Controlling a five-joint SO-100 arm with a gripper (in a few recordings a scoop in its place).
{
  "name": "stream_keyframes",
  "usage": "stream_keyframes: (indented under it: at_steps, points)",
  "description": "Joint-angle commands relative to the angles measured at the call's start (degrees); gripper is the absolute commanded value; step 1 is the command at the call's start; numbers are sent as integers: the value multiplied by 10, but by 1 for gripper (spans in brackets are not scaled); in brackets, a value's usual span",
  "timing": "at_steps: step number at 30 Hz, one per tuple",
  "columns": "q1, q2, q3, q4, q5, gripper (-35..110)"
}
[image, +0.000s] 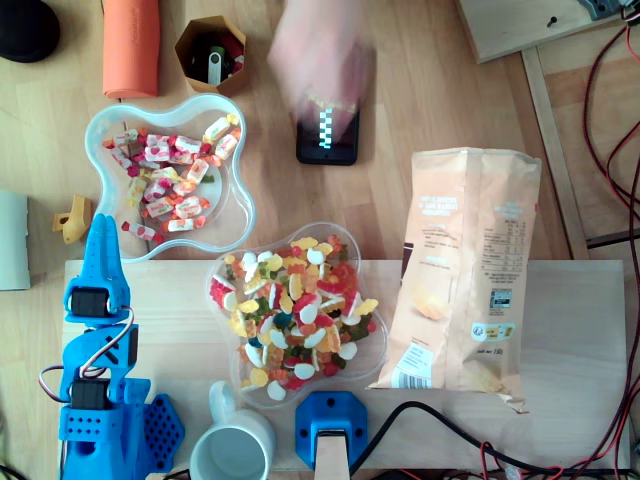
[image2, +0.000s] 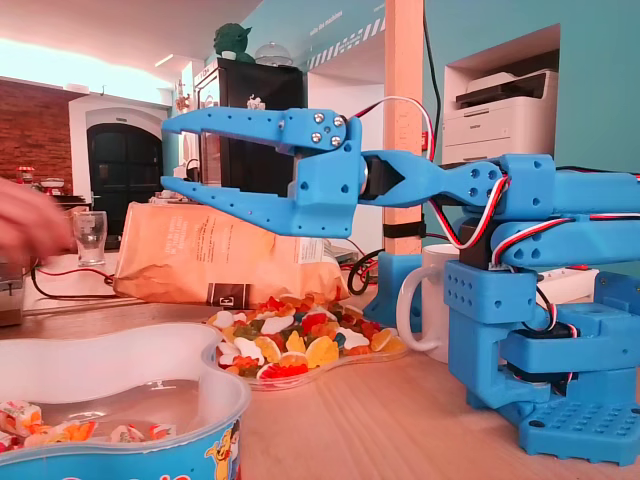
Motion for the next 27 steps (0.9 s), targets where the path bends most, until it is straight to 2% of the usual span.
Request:
stream_keyframes:
  at_steps: [1,9,22,27]
  points:
    - [5,9,20,-21,18,15]
    - [-8,20,13,-29,20,15]
    - [-191,20,-14,-23,11,15]
    - [-222,8,-34,-4,12,15]
